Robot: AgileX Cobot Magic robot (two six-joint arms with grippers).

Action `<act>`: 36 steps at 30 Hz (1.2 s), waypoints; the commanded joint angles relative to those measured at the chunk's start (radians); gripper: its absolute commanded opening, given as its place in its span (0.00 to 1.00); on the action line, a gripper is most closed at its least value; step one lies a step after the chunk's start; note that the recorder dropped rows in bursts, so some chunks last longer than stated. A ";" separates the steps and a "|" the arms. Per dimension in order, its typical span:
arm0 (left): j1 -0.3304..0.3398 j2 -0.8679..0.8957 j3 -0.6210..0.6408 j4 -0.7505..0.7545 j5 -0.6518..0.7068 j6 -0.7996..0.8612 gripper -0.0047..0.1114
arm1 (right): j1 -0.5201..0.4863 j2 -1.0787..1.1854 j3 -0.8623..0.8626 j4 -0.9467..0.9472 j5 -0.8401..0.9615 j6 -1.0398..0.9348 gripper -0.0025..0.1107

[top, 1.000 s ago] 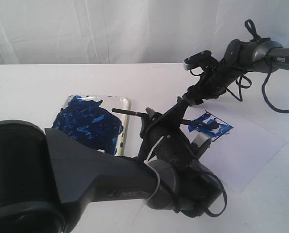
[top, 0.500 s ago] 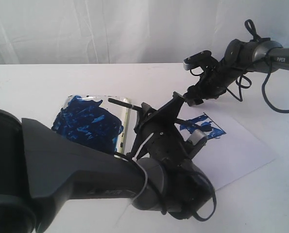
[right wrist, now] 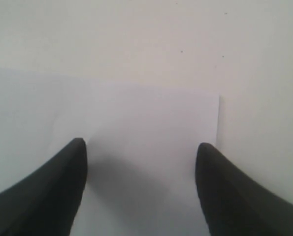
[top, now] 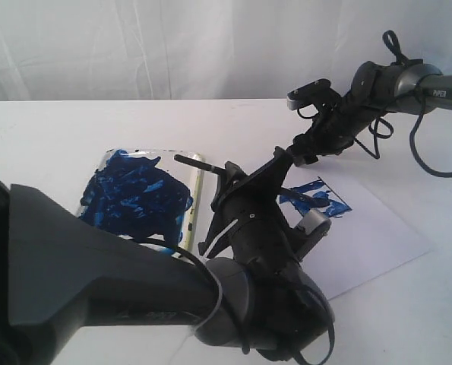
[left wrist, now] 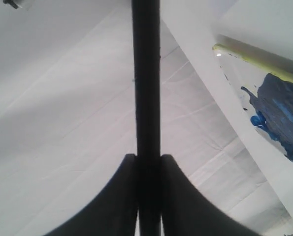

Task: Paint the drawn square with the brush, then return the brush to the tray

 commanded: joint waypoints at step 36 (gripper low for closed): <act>0.023 -0.090 0.054 -0.003 0.061 -0.019 0.04 | -0.001 0.043 0.021 -0.068 0.050 -0.016 0.55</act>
